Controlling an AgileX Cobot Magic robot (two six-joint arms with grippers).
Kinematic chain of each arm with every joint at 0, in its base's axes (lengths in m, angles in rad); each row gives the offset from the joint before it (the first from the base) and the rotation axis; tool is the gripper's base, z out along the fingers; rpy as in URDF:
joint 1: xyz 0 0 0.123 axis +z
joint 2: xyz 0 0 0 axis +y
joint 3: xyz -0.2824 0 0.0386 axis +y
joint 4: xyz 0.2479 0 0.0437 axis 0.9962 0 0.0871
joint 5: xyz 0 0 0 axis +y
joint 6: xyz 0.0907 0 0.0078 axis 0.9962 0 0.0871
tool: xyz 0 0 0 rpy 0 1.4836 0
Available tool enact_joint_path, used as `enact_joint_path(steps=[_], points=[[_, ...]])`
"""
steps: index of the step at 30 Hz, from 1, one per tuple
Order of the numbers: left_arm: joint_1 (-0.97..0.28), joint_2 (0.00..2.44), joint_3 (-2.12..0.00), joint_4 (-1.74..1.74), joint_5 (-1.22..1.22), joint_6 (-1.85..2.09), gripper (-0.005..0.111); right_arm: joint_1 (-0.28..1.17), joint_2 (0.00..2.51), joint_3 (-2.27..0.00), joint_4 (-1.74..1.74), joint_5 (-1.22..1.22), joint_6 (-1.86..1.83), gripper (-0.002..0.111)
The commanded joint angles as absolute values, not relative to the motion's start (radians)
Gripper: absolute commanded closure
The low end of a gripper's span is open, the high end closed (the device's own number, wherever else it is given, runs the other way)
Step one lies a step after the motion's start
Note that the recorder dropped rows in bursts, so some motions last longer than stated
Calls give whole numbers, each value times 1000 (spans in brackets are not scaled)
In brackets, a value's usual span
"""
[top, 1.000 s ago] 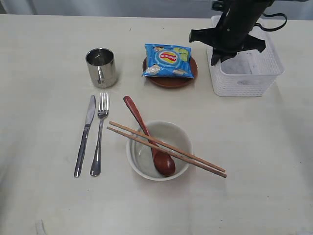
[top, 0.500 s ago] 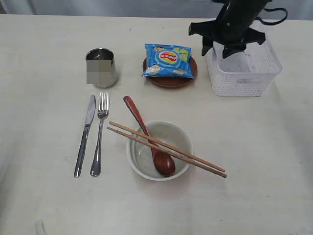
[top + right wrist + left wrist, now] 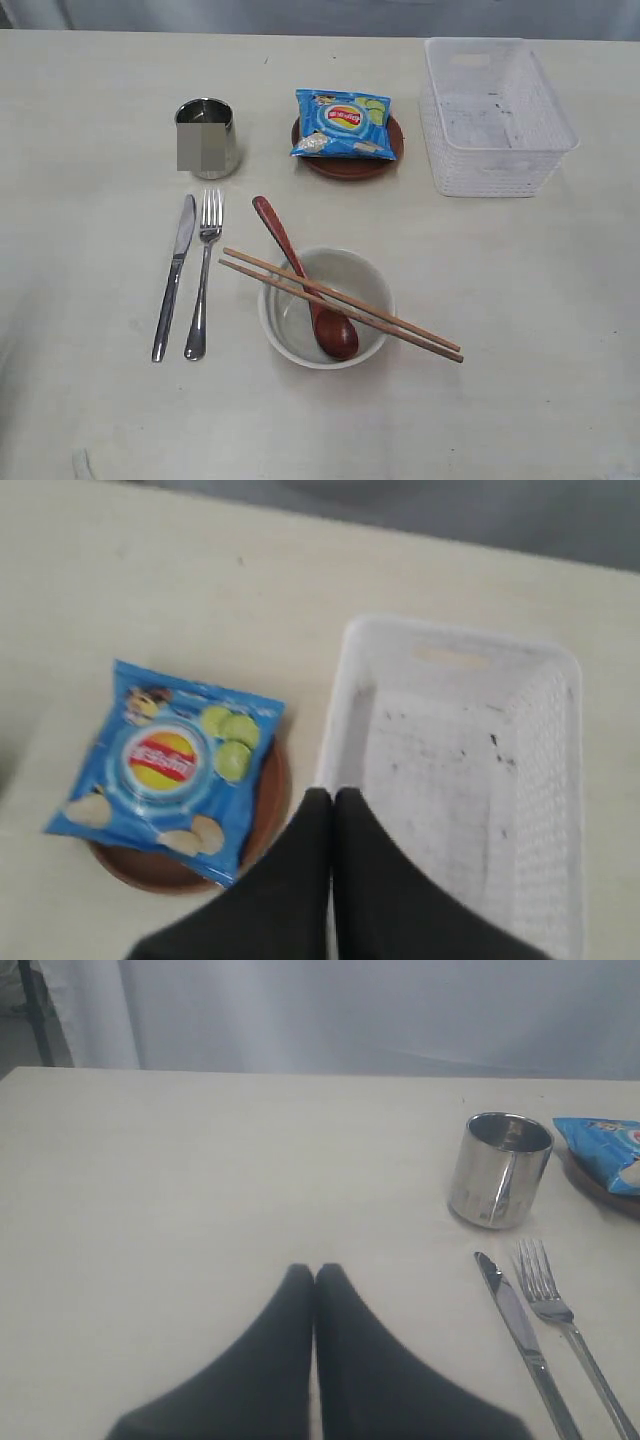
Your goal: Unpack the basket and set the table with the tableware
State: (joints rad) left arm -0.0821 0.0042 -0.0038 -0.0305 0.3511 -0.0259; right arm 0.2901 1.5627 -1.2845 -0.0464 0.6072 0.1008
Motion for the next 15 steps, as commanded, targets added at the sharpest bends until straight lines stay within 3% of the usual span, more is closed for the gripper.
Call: enact_joint_path(steps=[1, 6, 15], points=[[-79, 0, 0, -31, 343, -23, 107, 304, 1249, -909, 21, 143, 72, 108], [-79, 0, 0, -31, 343, -23, 107, 328, 960, -683, -54, -147, -114, 108], [-79, 0, 0, -31, 343, -23, 107, 330, 626, -663, 0, -71, -51, 108]])
